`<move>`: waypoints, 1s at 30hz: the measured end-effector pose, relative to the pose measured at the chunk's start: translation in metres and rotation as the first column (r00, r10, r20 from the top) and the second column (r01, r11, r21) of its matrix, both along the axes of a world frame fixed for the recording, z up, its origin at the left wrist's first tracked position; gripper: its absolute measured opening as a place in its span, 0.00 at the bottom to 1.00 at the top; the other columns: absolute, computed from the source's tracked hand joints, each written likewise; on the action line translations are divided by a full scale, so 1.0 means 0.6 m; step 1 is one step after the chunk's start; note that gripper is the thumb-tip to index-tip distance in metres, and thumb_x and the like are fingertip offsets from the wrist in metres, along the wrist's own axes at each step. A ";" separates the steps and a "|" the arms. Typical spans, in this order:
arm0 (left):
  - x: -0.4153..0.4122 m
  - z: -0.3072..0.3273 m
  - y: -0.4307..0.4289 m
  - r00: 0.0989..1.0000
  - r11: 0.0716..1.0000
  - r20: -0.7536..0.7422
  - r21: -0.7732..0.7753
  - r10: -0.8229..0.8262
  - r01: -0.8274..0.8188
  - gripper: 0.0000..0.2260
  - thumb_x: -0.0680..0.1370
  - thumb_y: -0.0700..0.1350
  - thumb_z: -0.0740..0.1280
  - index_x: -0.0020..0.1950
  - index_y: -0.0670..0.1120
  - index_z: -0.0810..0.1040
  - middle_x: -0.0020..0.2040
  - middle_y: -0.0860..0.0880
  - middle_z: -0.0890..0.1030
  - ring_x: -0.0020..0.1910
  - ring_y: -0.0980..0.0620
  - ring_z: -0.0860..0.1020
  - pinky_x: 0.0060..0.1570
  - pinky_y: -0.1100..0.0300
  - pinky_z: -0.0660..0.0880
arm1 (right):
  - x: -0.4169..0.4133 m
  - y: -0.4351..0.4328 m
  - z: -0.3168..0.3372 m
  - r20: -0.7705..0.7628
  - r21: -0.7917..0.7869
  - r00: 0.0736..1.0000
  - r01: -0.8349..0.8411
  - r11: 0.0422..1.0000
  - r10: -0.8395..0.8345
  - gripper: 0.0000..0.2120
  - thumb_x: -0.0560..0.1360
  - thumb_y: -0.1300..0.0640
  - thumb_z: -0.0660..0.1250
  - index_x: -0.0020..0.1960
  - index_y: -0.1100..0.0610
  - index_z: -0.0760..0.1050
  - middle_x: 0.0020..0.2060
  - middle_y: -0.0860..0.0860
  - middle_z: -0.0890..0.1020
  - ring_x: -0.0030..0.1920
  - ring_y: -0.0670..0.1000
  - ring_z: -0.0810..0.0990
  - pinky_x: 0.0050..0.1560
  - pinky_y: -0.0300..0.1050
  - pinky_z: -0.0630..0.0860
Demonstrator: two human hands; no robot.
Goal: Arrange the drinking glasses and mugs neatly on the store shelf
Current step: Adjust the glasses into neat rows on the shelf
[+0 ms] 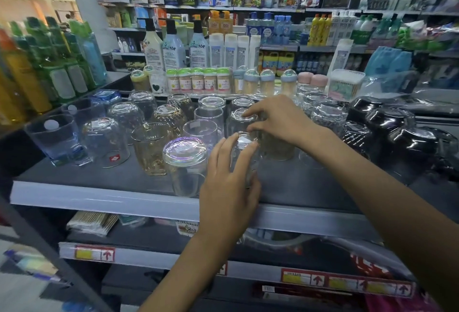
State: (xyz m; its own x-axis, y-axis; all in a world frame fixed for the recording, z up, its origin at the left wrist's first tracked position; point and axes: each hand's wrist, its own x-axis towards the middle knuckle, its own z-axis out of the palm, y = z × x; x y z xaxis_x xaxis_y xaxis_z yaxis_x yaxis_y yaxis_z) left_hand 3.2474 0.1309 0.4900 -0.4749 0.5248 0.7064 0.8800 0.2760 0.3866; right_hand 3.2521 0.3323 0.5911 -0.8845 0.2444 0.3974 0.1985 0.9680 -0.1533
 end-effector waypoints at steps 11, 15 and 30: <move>-0.005 0.001 -0.009 0.998 0.999 0.031 0.009 -0.052 0.052 0.26 0.76 0.44 0.74 0.74 0.52 0.73 0.78 0.48 0.67 0.78 0.43 0.65 0.59 0.50 0.80 | 0.049 -0.021 0.024 -0.056 -0.039 0.986 0.153 0.987 -0.155 0.21 0.76 0.63 0.71 0.67 0.51 0.81 0.63 0.52 0.83 0.65 0.56 0.79 0.64 0.52 0.75; -0.008 0.000 -0.008 0.998 0.998 0.028 0.018 -0.065 0.064 0.26 0.77 0.44 0.73 0.74 0.52 0.73 0.78 0.48 0.67 0.78 0.43 0.65 0.60 0.49 0.80 | 0.100 -0.044 -0.023 -0.190 0.042 0.948 0.266 0.963 -0.253 0.18 0.75 0.70 0.64 0.60 0.55 0.81 0.57 0.55 0.84 0.60 0.62 0.80 0.57 0.59 0.79; -0.011 -0.003 -0.008 0.998 0.998 0.008 0.007 -0.067 0.067 0.27 0.76 0.43 0.75 0.74 0.51 0.74 0.77 0.46 0.68 0.76 0.40 0.67 0.56 0.44 0.82 | 0.093 -0.037 -0.083 -0.163 0.232 0.934 0.349 0.908 -0.317 0.20 0.72 0.68 0.71 0.60 0.52 0.77 0.53 0.48 0.80 0.57 0.56 0.74 0.39 0.51 0.79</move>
State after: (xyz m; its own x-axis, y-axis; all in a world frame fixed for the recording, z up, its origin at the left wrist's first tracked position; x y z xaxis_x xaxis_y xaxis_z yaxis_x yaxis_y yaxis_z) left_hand 3.2406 0.1260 0.4881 -0.4448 0.5510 0.7061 0.8932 0.2142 0.3954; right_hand 3.3077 0.3099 0.5414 -0.7115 0.3934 0.5823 0.5116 0.8580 0.0455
